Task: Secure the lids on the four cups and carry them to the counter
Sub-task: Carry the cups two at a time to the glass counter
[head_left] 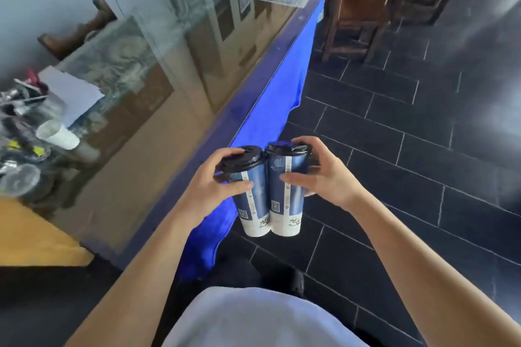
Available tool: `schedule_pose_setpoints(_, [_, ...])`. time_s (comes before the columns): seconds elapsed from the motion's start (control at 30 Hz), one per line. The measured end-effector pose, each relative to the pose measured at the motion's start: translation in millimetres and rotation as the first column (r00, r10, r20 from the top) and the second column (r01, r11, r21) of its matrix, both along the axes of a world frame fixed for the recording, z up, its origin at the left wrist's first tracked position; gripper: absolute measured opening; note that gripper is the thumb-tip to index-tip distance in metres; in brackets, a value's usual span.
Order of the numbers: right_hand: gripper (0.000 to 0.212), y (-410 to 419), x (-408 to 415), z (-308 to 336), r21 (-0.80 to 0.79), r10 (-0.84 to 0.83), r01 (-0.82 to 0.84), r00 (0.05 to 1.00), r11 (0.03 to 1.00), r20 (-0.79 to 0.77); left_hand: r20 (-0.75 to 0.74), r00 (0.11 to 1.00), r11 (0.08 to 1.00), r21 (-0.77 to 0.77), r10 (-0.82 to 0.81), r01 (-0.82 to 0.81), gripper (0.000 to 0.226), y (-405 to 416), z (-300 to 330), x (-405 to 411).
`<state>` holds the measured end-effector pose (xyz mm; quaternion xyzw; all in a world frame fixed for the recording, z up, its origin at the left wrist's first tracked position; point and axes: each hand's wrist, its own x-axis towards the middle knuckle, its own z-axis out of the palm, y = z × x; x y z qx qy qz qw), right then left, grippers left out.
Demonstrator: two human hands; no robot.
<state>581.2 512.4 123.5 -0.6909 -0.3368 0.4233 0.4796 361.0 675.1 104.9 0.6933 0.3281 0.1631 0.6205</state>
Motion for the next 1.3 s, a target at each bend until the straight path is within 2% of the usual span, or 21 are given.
schedule_pose_setpoints(0.13, [0.075, 55.4, 20.8, -8.9, -0.052, 0.121, -0.119, 0.992, 0.992, 0.042, 0.011, 0.993, 0.993, 0.005, 0.114, -0.114, 0.067, 24.8, -9.5, 1.4])
schedule_pose_setpoints(0.3, [0.079, 137.8, 36.0, -21.8, -0.086, 0.293, -0.282, 0.938, 0.956, 0.184, 0.018, 0.982, 0.982, 0.001, 0.190, -0.190, 0.068, 77.1, -23.2, 7.8])
schedule_pose_setpoints(0.47, [0.075, 222.4, 48.1, -21.0, -0.107, 0.380, -0.365, 0.895, 0.925, 0.234, 0.017, 0.961, 0.961, -0.011, 0.277, -0.277, 0.068, 144.1, -37.1, 17.6])
schedule_pose_setpoints(0.6, [0.081, 284.5, 56.8, -13.5, -0.137, 0.443, -0.422, 0.858, 0.896, 0.259, 0.031, 0.939, 0.939, -0.039, 0.342, -0.340, 0.066, 188.4, -41.6, 17.5])
schedule_pose_setpoints(0.8, [0.083, 362.5, 53.8, -17.4, -0.147, 0.520, -0.500, 0.796, 0.853, 0.308, 0.009, 0.909, 0.909, 0.006, 0.417, -0.418, 0.059, 243.0, -37.3, 11.7])
schedule_pose_setpoints(1.03, [0.078, 443.8, 46.3, -35.2, -0.179, 0.682, -0.663, 0.668, 0.727, 0.298, -0.066, 0.822, 0.824, -0.008, 0.566, -0.567, 0.067, 274.3, -50.0, -1.4])
schedule_pose_setpoints(1.17, [0.084, 486.3, 43.4, -49.9, -0.164, 0.746, -0.737, 0.602, 0.656, 0.285, -0.079, 0.762, 0.763, -0.010, 0.643, -0.646, 0.066, 287.7, -54.7, -1.3])
schedule_pose_setpoints(1.3, [0.095, 537.5, 41.7, -63.0, -0.180, 0.831, -0.823, 0.485, 0.539, 0.272, -0.160, 0.655, 0.672, 0.099, 0.739, -0.734, 0.067, 304.3, -56.1, 6.8])
